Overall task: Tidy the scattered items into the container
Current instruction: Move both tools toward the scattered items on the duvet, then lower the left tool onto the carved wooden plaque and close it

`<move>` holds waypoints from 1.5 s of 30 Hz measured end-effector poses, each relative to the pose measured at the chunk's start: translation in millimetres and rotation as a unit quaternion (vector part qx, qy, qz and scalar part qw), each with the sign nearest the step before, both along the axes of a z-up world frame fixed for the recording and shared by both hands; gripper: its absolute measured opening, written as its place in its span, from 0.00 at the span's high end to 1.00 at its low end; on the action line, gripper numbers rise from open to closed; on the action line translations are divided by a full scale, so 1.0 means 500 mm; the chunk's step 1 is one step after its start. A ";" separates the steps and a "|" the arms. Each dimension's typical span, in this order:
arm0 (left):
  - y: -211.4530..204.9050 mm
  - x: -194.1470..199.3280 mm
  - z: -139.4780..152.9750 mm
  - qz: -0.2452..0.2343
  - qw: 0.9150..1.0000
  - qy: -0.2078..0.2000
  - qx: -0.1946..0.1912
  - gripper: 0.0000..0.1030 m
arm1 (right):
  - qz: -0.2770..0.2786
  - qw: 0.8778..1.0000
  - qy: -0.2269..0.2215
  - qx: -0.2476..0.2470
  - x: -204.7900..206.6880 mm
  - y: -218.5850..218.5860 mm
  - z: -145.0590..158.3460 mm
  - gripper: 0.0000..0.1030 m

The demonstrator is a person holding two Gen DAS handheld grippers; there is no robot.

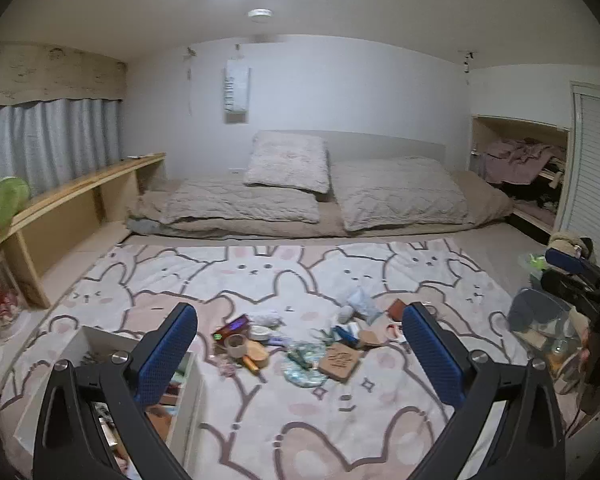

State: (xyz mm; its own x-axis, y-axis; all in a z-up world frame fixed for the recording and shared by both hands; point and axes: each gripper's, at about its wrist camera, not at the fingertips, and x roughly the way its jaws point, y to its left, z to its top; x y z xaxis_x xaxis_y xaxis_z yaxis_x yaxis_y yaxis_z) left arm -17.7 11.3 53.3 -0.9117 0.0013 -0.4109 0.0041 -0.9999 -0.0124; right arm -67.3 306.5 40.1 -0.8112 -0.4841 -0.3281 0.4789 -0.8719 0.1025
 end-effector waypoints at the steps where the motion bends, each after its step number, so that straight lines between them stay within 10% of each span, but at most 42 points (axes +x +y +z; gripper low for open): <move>1: 0.007 -0.007 -0.002 -0.007 1.000 -0.003 0.003 0.00 | -0.008 1.000 -0.001 0.003 -0.008 0.012 -0.002 0.00; 19: 0.112 -0.181 -0.095 -0.077 0.995 -0.066 0.003 0.00 | -0.049 0.996 -0.076 0.001 -0.126 0.147 -0.114 0.00; 45: 0.161 -0.397 -0.396 -0.149 0.971 -0.166 -0.088 0.00 | -0.041 0.983 -0.180 0.012 -0.200 0.180 -0.270 0.00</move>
State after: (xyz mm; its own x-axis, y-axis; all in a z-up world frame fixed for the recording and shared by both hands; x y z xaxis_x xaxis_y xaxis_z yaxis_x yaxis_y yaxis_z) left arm -216.3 91.6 -144.8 -0.6986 0.1475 -0.7001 -0.3106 -0.9440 0.1110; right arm -167.4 396.4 -95.1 -0.6765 -0.4111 -0.6110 0.3438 -0.9100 0.2317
